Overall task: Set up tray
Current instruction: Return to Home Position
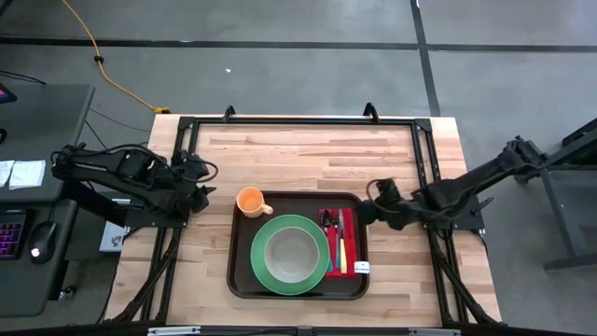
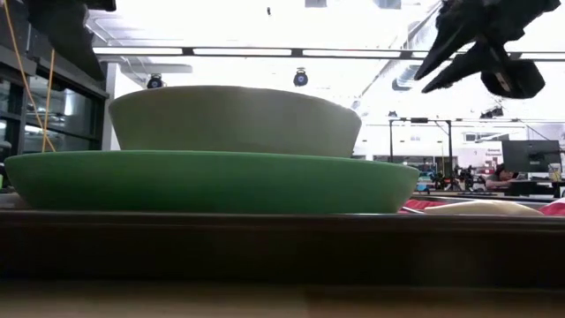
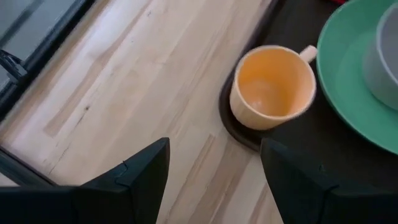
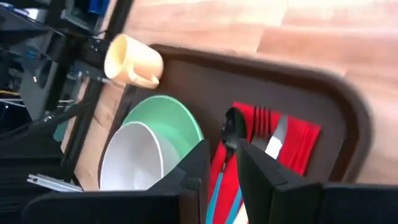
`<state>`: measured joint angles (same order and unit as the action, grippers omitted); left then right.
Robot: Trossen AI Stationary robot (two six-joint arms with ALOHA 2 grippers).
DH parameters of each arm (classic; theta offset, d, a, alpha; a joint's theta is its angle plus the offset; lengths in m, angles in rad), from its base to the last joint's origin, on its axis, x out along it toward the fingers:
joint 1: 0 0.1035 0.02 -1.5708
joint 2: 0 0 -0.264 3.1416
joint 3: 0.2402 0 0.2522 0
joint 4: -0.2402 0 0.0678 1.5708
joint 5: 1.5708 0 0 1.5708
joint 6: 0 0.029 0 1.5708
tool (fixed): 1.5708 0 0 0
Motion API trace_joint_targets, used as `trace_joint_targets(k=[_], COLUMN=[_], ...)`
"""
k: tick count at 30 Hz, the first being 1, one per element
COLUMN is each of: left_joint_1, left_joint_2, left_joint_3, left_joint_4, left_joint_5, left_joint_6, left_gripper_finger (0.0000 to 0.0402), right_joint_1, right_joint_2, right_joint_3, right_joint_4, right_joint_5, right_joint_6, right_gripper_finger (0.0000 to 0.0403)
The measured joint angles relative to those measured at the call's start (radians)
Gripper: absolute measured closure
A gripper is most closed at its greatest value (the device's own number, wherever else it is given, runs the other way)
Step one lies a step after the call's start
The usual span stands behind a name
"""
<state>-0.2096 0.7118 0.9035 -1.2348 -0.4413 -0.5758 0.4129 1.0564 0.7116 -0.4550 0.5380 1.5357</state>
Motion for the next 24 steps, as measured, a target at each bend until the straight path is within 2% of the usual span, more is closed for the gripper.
trace_joint_targets(k=[4, 7, 14, 24], left_joint_1=[0.0, 0.0, 0.0, 0.0], left_joint_2=[-0.002, -0.004, -0.011, -0.098], left_joint_3=[0.0, 0.0, 0.0, 0.0], left_joint_4=[-0.014, -0.031, -0.032, -0.028], left_joint_5=[0.013, 0.014, 0.013, 0.012], left_joint_6=[0.014, 0.033, 0.023, 0.125], left_gripper_finger=[0.0119, 0.0119, 0.0119, 0.0119], right_joint_1=[0.0, 0.0, 0.0, 0.0], right_joint_2=[-0.106, -0.188, -0.353, -0.484], right_joint_3=[0.0, 0.0, 0.0, 0.0], right_joint_4=[-0.083, -0.139, -0.197, -0.227], right_joint_5=[0.008, 0.01, 0.104, 0.109], right_joint_6=[-0.131, -0.165, -0.289, -0.449], right_gripper_finger=[0.0345, 0.0345, 0.0345, 0.0345])
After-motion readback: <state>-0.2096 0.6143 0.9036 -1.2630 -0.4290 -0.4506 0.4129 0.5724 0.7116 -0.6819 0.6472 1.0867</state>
